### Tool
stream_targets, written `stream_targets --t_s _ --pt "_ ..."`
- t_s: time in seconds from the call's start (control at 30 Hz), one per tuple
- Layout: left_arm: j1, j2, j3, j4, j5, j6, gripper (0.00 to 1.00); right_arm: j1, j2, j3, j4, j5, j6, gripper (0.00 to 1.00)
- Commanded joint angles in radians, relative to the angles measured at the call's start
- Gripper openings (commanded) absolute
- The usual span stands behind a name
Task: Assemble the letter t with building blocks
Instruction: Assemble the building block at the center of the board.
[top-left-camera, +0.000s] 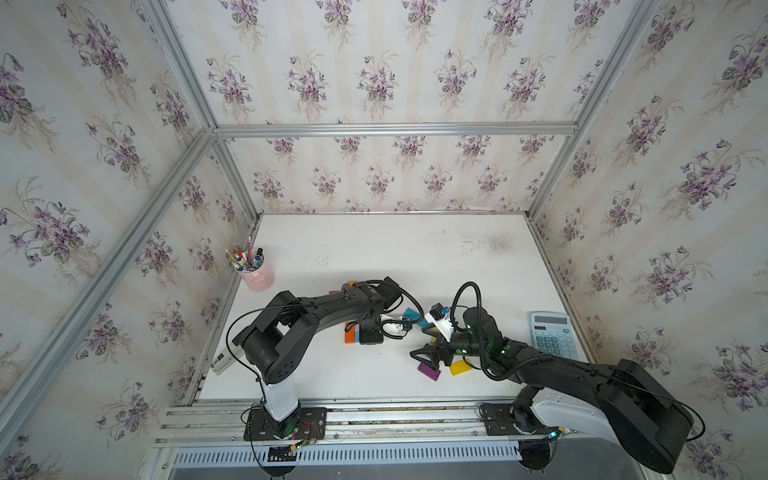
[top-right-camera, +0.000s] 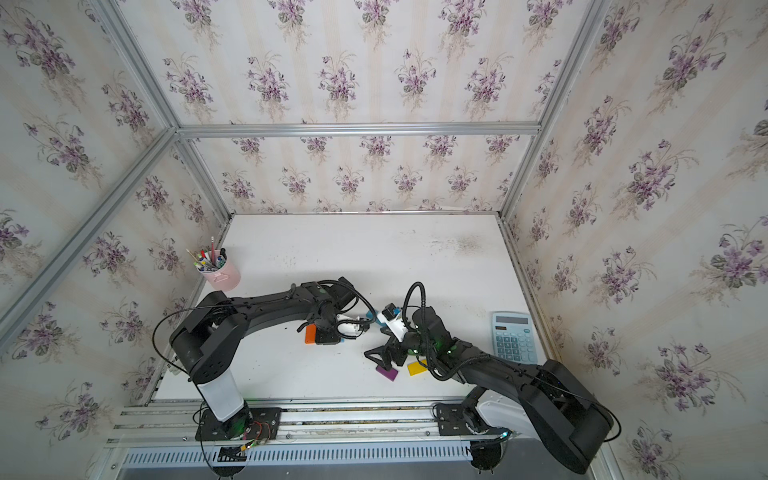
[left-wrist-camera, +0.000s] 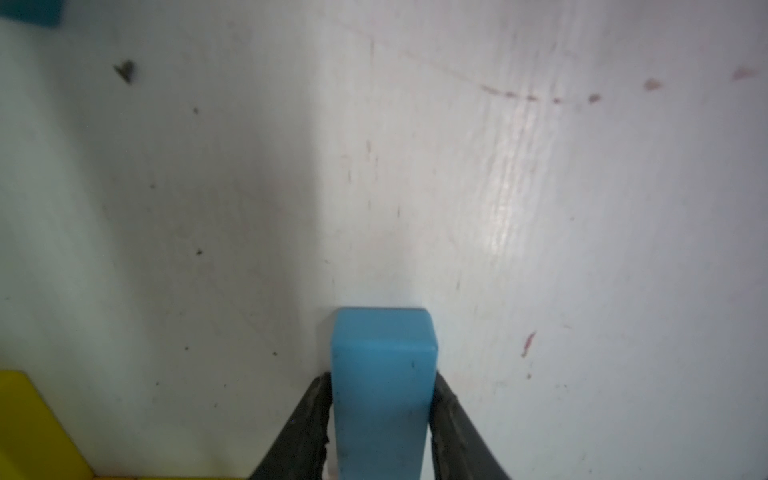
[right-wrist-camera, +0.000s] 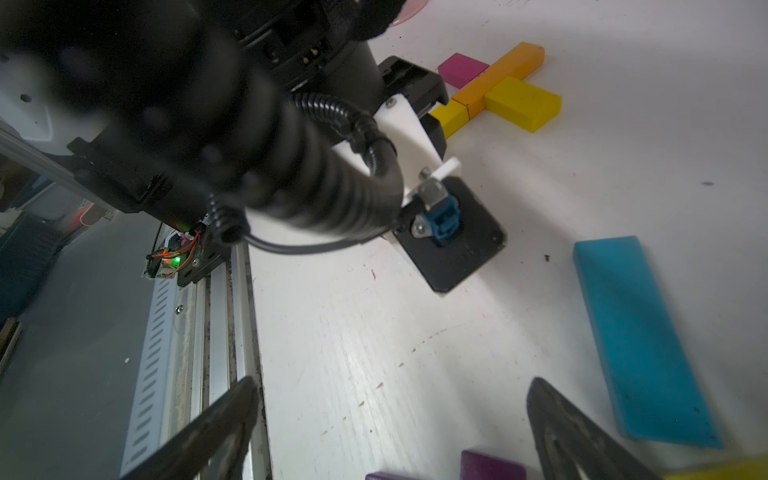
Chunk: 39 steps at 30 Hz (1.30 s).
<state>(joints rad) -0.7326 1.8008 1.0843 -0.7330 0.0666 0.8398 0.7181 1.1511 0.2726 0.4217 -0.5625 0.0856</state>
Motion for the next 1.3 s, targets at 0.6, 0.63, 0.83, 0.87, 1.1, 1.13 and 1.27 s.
stream_targets --t_s 0.6,0.63,0.83,0.87,1.1,1.13,1.27 --pt "0.002 0.023 -0.019 -0.036 -0.033 0.007 0.45 0.004 0.004 0.011 0.006 -0.012 -0.010 1.00" --pt "0.002 0.020 -0.020 -0.034 -0.030 0.006 0.46 0.004 0.004 0.012 0.006 -0.012 -0.010 1.00" --pt "0.002 -0.021 -0.022 -0.028 -0.007 0.002 0.49 0.004 0.008 0.013 0.006 -0.011 -0.012 1.00" --pt "0.002 -0.034 -0.025 -0.024 -0.004 0.005 0.50 0.004 0.011 0.013 0.006 -0.011 -0.012 1.00" --pt "0.009 -0.090 -0.019 -0.038 0.031 0.005 0.53 0.004 0.014 0.016 0.001 -0.015 -0.014 1.00" --pt "0.009 -0.093 -0.016 -0.042 0.032 0.002 0.53 0.003 0.010 0.016 0.001 -0.013 -0.014 1.00" --pt "0.012 -0.119 -0.003 -0.062 0.030 -0.001 0.53 0.004 -0.017 0.009 -0.001 -0.004 -0.010 1.00"
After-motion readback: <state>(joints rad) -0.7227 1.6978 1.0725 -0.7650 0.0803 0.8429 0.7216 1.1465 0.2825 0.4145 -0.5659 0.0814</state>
